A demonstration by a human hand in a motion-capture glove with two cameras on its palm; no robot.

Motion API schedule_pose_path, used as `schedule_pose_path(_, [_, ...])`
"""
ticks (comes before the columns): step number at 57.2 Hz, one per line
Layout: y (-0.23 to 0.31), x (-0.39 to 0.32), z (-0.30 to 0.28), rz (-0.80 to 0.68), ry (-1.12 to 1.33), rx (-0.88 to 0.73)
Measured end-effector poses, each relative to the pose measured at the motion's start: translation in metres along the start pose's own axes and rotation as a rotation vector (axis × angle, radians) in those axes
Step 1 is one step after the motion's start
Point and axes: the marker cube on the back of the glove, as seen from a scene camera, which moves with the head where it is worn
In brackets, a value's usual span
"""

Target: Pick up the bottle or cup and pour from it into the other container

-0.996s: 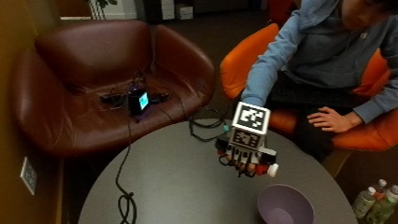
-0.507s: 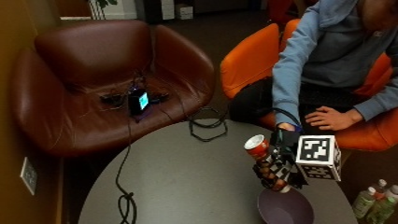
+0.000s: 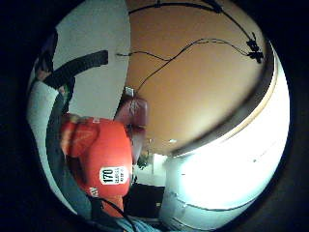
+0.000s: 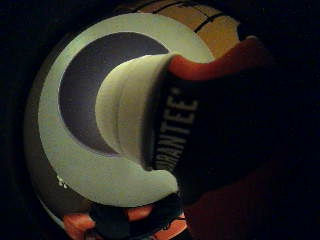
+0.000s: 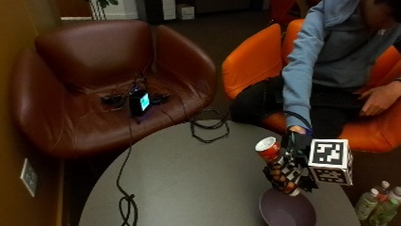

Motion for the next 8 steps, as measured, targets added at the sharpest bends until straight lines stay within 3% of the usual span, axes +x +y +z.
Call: schedule_pose_path(8, [-0.0007,0.0029,-0.0053,0.018,0.000,0.003])
